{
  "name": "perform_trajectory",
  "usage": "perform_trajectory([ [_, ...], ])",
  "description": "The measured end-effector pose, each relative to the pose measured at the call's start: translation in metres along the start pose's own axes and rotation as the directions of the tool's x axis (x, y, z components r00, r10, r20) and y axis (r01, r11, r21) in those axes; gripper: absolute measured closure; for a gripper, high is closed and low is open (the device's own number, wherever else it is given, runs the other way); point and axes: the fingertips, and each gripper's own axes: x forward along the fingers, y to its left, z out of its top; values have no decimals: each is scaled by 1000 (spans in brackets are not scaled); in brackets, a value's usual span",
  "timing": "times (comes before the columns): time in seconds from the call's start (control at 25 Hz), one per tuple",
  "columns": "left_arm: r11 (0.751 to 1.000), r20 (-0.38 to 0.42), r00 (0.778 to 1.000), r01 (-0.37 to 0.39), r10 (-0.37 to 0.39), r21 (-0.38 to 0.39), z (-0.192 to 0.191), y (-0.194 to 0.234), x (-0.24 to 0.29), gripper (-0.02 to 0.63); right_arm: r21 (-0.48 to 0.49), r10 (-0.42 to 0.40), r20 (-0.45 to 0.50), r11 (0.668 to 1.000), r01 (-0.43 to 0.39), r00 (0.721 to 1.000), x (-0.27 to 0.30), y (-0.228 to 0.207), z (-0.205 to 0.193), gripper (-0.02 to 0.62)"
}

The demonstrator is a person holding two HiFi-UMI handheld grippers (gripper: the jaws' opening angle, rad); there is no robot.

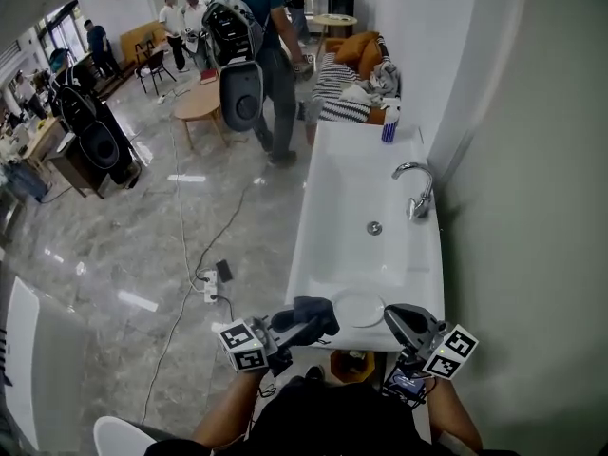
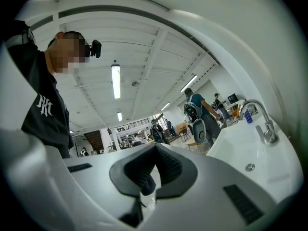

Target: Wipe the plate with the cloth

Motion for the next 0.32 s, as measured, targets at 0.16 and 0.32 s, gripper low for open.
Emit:
perform_trajectory([
  [0.16, 1000, -2, 1000, 9, -9, -12, 0, -2, 5, 541, 5, -5, -14, 1000, 5, 1000, 0, -5, 0, 592],
  [0.32, 1000, -10, 1000, 20, -20, -19, -3, -6, 6, 543, 9, -4, -24, 1000, 4, 1000, -4, -5, -4, 592],
])
